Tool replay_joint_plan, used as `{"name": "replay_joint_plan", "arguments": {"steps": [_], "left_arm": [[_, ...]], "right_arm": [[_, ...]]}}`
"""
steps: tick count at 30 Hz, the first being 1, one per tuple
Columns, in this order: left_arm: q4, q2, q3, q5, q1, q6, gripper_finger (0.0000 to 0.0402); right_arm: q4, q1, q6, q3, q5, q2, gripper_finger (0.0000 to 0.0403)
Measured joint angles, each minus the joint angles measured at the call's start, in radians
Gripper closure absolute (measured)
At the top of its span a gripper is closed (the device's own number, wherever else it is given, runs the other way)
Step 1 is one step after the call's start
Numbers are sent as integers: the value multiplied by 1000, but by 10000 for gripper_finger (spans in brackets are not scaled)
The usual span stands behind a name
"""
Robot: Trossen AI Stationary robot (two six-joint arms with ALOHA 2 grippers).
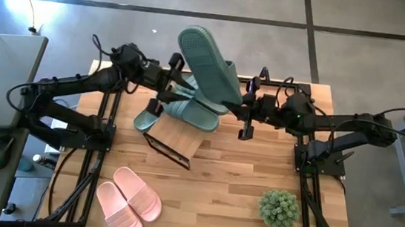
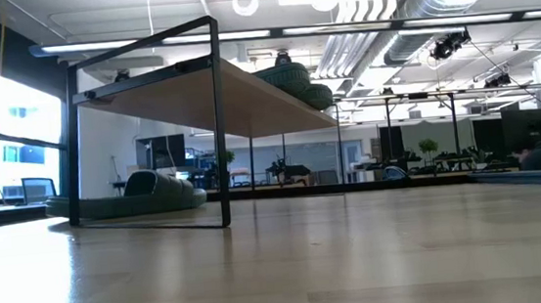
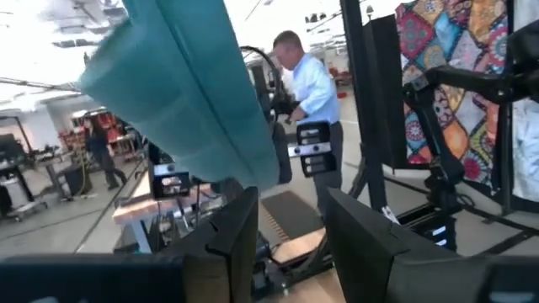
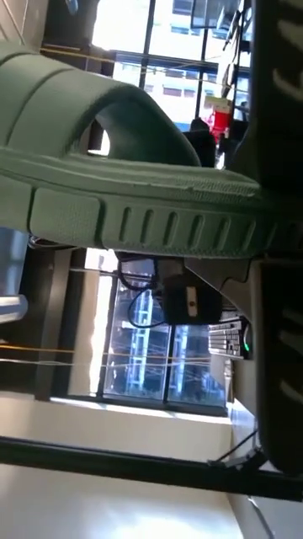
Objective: Pick and place slides into the shelf
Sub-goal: Put the green slide under the shelf
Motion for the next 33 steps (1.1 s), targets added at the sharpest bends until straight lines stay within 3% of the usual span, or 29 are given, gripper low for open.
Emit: {"name": "replay_joint_plan", "arguments": {"steps": [15,20,33], "left_arm": [[156,119,1,-100,-34,-98,277],[258,148,0,-79,-33,-172,277],[267,150,0,26,-32,-202,277]], "right_arm": [[54,-3,-8,1,-11,47,393],[65,-3,-32,3,-12,45,393],[73,-3,-48,3,-15,47,393]]}}
